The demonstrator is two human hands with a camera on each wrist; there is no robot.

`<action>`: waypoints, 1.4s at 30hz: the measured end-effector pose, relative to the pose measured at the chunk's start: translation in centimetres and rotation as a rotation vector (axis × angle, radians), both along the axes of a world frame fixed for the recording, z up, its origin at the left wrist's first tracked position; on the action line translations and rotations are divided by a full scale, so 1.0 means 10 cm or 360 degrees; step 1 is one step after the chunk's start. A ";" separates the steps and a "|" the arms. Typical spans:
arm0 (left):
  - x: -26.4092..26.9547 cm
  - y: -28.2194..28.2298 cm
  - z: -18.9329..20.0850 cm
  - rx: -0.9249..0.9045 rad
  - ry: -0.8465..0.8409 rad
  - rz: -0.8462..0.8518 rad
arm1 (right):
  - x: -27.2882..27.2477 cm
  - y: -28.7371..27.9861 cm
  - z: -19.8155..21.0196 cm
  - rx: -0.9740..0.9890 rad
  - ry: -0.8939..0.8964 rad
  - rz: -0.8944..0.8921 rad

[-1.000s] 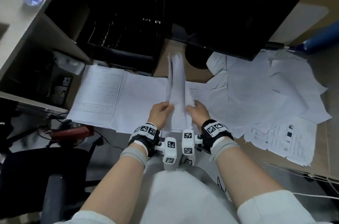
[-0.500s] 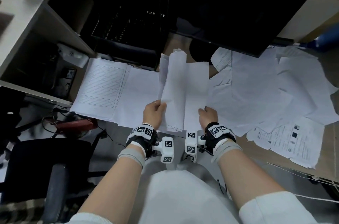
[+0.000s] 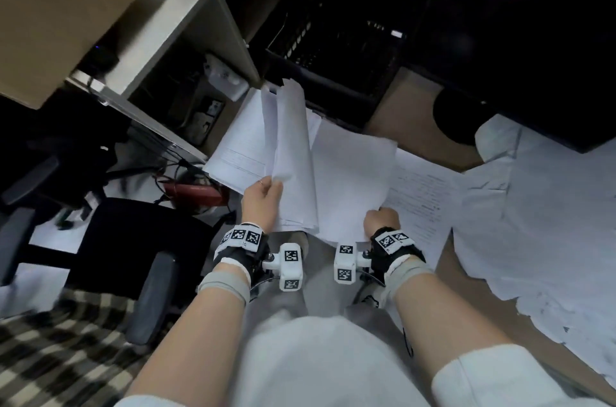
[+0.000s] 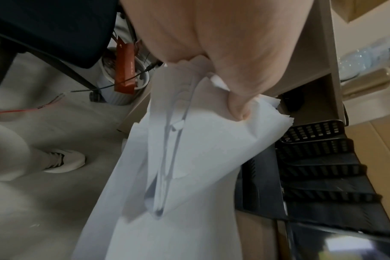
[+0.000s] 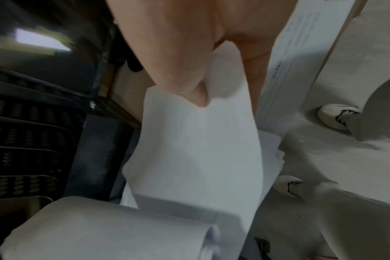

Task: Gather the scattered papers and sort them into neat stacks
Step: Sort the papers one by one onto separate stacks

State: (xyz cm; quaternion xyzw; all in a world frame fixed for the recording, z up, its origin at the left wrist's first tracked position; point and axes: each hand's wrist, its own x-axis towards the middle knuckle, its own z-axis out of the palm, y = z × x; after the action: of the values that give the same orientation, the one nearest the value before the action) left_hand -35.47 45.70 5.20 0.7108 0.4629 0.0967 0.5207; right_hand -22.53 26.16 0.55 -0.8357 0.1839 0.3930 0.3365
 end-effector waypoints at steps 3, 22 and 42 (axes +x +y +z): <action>-0.02 0.30 0.03 0.0004 0.0009 -0.0006 | -0.07 0.28 -0.03 -0.0057 0.0075 0.0053; 0.36 0.75 -0.02 -0.0372 -0.0043 -0.0571 | -0.10 1.25 0.52 0.0968 0.0001 -0.0123; 0.44 -0.71 0.60 -0.0870 -0.0262 -0.0505 | -0.30 -0.12 0.84 0.1495 0.0005 0.0172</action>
State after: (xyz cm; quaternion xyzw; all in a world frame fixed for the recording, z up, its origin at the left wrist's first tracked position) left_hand -31.07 38.65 11.22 0.5978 0.3114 -0.0563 0.7365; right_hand -25.50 24.96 8.96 -0.6009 -0.0569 0.4518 0.6570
